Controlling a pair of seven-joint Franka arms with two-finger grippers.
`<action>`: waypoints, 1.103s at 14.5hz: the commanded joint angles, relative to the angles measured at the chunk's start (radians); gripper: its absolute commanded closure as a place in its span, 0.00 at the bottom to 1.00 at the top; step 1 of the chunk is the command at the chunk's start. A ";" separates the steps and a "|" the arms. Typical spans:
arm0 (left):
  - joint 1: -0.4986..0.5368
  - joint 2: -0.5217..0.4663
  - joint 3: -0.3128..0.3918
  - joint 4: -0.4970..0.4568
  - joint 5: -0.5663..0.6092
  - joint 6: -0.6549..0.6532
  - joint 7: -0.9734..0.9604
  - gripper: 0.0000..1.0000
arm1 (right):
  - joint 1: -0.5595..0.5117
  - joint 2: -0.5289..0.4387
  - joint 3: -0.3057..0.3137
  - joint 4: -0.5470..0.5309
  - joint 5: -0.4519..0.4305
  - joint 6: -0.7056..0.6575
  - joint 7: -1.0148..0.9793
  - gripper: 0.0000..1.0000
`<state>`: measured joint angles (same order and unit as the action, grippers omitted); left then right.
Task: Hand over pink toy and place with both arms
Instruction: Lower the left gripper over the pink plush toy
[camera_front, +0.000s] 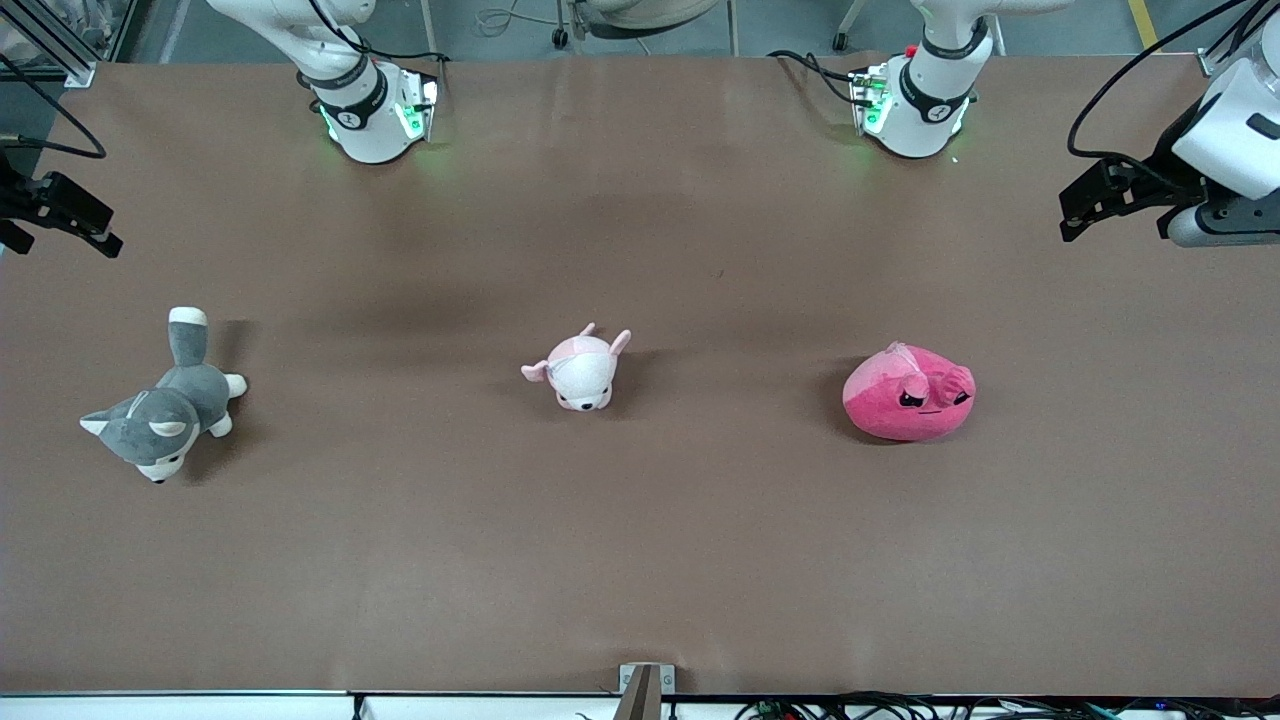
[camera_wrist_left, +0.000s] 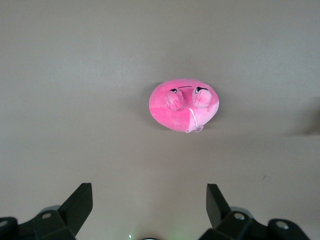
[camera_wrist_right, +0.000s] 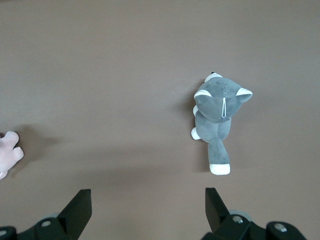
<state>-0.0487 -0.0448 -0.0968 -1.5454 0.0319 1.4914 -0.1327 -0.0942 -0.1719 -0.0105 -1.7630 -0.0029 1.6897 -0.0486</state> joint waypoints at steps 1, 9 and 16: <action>0.001 0.006 0.002 0.021 0.005 -0.011 0.021 0.00 | -0.006 -0.003 0.007 0.005 -0.003 -0.007 0.006 0.00; 0.004 0.039 0.003 0.025 -0.007 -0.011 0.030 0.00 | -0.004 -0.001 0.007 0.005 -0.003 -0.005 0.006 0.00; 0.009 0.088 0.002 -0.011 -0.001 0.030 0.027 0.00 | -0.007 0.006 0.007 0.016 -0.003 -0.008 0.006 0.00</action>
<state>-0.0466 0.0472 -0.0958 -1.5464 0.0319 1.5035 -0.1213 -0.0941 -0.1700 -0.0092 -1.7620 -0.0029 1.6894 -0.0486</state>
